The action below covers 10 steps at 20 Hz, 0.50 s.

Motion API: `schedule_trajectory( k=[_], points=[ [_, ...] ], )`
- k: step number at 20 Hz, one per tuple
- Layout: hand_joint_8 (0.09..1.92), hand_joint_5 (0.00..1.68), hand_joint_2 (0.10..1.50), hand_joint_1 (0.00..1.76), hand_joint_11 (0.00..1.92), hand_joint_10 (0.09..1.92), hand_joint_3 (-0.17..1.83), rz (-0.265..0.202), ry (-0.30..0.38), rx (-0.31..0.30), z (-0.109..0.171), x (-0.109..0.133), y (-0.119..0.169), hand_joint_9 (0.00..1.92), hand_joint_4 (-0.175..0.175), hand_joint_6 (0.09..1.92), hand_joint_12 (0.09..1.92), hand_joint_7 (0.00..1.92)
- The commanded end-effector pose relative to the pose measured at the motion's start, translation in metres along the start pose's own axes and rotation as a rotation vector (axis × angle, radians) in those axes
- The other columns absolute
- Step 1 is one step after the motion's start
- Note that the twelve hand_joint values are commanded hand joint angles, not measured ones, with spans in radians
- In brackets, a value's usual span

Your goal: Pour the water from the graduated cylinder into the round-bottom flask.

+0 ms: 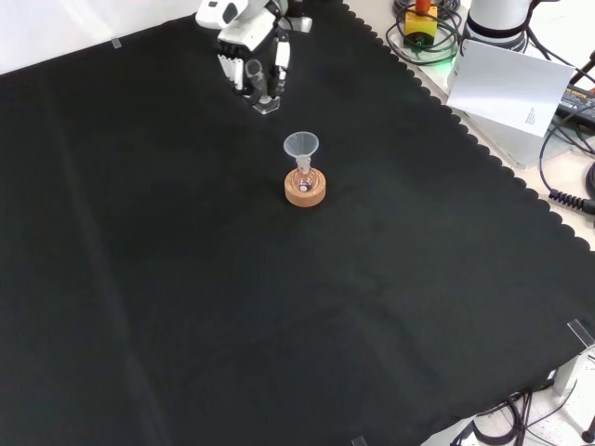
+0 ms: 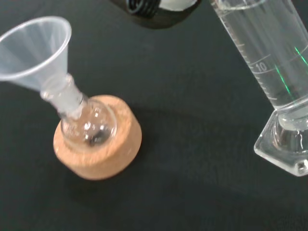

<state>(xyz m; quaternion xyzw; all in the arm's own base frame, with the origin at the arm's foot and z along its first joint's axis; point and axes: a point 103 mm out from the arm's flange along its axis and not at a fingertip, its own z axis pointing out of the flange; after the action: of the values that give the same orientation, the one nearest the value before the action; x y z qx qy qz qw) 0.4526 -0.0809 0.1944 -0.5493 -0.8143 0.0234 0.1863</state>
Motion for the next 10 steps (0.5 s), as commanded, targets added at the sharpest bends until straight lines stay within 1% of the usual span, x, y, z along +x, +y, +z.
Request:
schedule_trajectory(
  k=[1, 2, 4, 5, 6, 10],
  points=[
    [0.86, 1.04, 1.08, 1.27, 1.36, 0.09, 0.01, 0.012, -0.081, 0.104, 0.01, 0.009, -0.026, 1.52, -0.175, 0.9, 0.7, 1.08],
    [0.87, 1.04, 1.08, 1.27, 1.36, 0.09, 0.01, 0.015, -0.088, 0.117, 0.012, 0.009, -0.029, 1.52, -0.175, 0.9, 0.7, 1.08],
    [0.63, 1.04, 1.08, 1.2, 1.36, 0.09, 0.01, 0.018, -0.1, 0.149, 0.016, 0.01, -0.034, 1.52, -0.158, 0.91, 0.71, 1.16],
    [0.51, 1.04, 1.08, 1.18, 1.35, 0.09, 0.01, 0.019, -0.11, 0.168, 0.018, 0.011, -0.036, 1.52, -0.156, 0.91, 0.71, 1.22],
    [0.43, 1.05, 1.08, 1.17, 1.35, 0.09, 0.01, 0.021, -0.122, 0.191, 0.02, 0.012, -0.038, 1.52, -0.155, 0.91, 0.71, 1.25],
    [0.31, 1.05, 1.08, 1.16, 1.36, 0.09, 0.01, 0.027, -0.173, 0.269, 0.024, 0.018, -0.04, 1.52, -0.155, 0.9, 0.71, 1.3]
  ],
)
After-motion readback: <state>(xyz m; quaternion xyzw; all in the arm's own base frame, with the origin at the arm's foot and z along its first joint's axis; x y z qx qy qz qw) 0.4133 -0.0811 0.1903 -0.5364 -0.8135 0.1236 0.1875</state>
